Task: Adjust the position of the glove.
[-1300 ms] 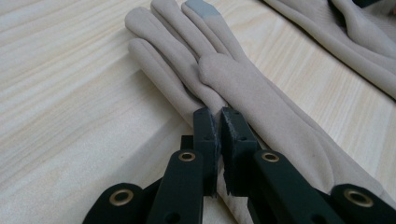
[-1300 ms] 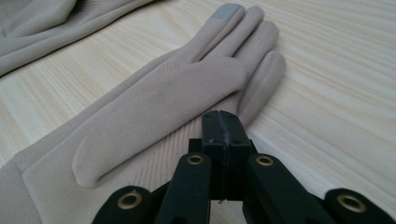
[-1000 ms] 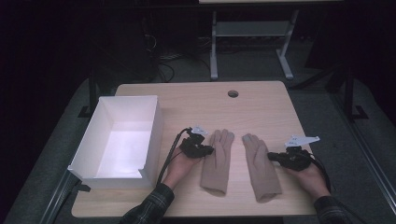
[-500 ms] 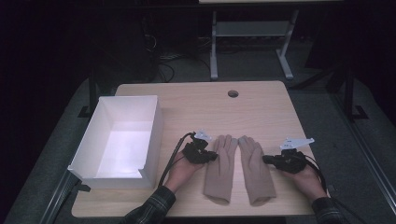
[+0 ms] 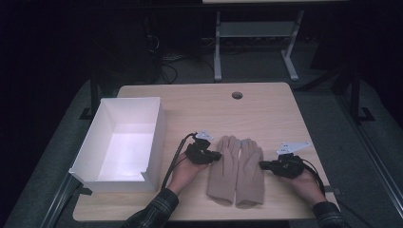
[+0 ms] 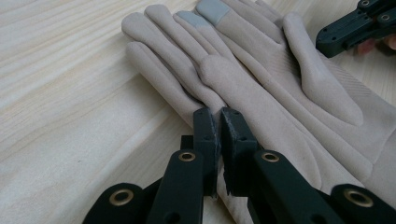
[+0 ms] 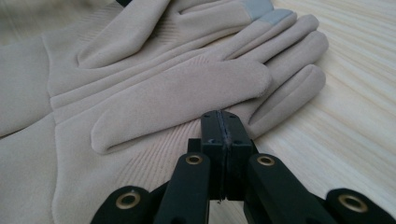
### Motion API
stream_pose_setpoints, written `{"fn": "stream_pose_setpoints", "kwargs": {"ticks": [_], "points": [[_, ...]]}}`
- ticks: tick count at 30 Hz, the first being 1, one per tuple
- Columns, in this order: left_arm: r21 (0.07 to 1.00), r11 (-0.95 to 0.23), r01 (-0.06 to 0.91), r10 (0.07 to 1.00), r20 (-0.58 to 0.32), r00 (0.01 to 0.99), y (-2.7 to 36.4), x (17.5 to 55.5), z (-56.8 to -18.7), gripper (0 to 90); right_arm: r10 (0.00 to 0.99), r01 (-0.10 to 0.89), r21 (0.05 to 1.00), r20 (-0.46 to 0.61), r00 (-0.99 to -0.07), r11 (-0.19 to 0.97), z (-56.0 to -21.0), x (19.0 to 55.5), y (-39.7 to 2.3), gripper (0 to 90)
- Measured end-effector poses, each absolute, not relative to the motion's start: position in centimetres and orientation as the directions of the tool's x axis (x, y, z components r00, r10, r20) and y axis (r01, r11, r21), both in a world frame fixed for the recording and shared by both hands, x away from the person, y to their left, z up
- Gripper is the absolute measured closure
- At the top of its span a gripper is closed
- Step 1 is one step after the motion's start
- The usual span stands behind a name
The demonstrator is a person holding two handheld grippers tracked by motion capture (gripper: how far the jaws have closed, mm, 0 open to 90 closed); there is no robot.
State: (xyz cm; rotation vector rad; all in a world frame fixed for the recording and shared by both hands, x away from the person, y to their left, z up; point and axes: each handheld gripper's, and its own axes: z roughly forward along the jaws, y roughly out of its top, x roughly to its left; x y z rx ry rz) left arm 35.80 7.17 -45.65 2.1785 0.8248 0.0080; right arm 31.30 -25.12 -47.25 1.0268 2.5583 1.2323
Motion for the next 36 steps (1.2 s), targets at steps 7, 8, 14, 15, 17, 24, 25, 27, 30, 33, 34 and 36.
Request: {"fn": "stream_pose_setpoints", "kwargs": {"ticks": [7, 8, 14, 15, 17, 24, 25, 27, 30, 33, 34, 36], "points": [[0.709, -0.407, 0.577, 0.538, -0.324, 0.778, 7.4, 35.9, -44.9, 85.0, 0.618, 0.525, 0.731, 0.181, -0.765, 0.437, -47.3, 31.2, -24.5, 89.4], [0.714, -0.393, 0.579, 0.526, -0.342, 0.779, 7.4, 35.9, -44.7, 85.0, 0.618, 0.527, 0.729, 0.183, -0.764, 0.436, -47.3, 31.2, -24.5, 89.4], [0.724, -0.372, 0.581, 0.492, -0.377, 0.785, 7.3, 36.2, -44.1, 85.1, 0.614, 0.528, 0.729, 0.189, -0.767, 0.436, -47.3, 31.3, -24.4, 89.4], [0.729, -0.369, 0.577, 0.487, -0.377, 0.788, 7.3, 36.2, -43.8, 85.2, 0.614, 0.529, 0.728, 0.19, -0.767, 0.436, -47.3, 31.3, -24.4, 89.4], [0.736, -0.366, 0.57, 0.481, -0.375, 0.792, 7.3, 36.1, -43.4, 85.3, 0.608, 0.527, 0.729, 0.194, -0.77, 0.436, -47.3, 31.4, -24.1, 89.4], [0.751, -0.356, 0.556, 0.461, -0.377, 0.804, 6.6, 36.0, -42.6, 85.3, 0.588, 0.516, 0.731, 0.195, -0.785, 0.446, -47.3, 31.5, -22.9, 89.4], [0.751, -0.362, 0.552, 0.455, -0.374, 0.808, 6.5, 36.0, -42.5, 85.3, 0.588, 0.519, 0.727, 0.197, -0.784, 0.45, -47.3, 31.5, -22.8, 89.4], [0.752, -0.364, 0.55, 0.453, -0.373, 0.81, 6.2, 35.8, -42.5, 85.4, 0.587, 0.515, 0.725, 0.189, -0.787, 0.457, -47.2, 31.6, -22.6, 89.5], [0.754, -0.362, 0.547, 0.45, -0.372, 0.812, 5.7, 35.7, -42.3, 85.3, 0.591, 0.52, 0.727, 0.195, -0.782, 0.449, -47.2, 31.5, -22.3, 89.5], [0.756, -0.366, 0.543, 0.446, -0.369, 0.815, 5.1, 35.6, -42.2, 85.4, 0.584, 0.517, 0.73, 0.199, -0.787, 0.448, -47.3, 31.5, -21.9, 89.8], [0.756, -0.371, 0.54, 0.442, -0.368, 0.818, 4.9, 35.6, -42.2, 85.3, 0.582, 0.516, 0.731, 0.2, -0.788, 0.447, -47.3, 31.5, -21.9, 89.7], [0.755, -0.374, 0.538, 0.438, -0.368, 0.82, 4.4, 35.6, -42.2, 85.4, 0.577, 0.514, 0.732, 0.203, -0.791, 0.447, -47.4, 31.6, -21.6, 89.8]]}}
